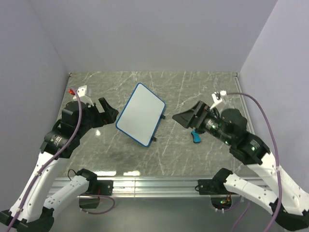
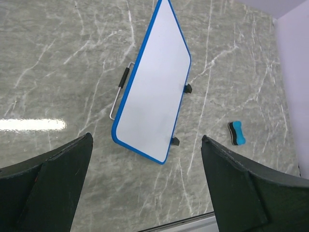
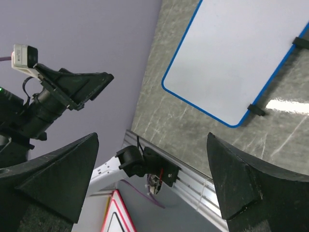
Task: Erase the whiteboard
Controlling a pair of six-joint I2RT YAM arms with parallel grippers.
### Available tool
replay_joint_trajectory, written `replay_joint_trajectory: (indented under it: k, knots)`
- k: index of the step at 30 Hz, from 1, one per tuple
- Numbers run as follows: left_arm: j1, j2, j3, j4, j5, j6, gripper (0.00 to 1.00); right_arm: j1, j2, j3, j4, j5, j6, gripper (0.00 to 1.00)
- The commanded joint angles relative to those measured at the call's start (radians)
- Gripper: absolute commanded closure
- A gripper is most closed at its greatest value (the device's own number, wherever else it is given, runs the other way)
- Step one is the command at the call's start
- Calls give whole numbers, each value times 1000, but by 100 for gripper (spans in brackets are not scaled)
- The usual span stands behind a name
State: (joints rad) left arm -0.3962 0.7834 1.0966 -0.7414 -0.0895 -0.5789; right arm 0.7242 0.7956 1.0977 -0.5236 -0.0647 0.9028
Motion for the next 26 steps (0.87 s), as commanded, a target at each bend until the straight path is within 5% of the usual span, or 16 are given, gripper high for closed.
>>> replay_joint_trajectory:
  k: [1,14,26]
  knots:
    - [-1,-15,-10,48,46,-15,1,4,-114,-93,31,63,91,0]
    - [-1,23,-3,70,102,22,1,3,-443,-335,48,129,202,0]
    - [-16,23,8,62,99,39,1,3,-484,-374,33,140,239,0]
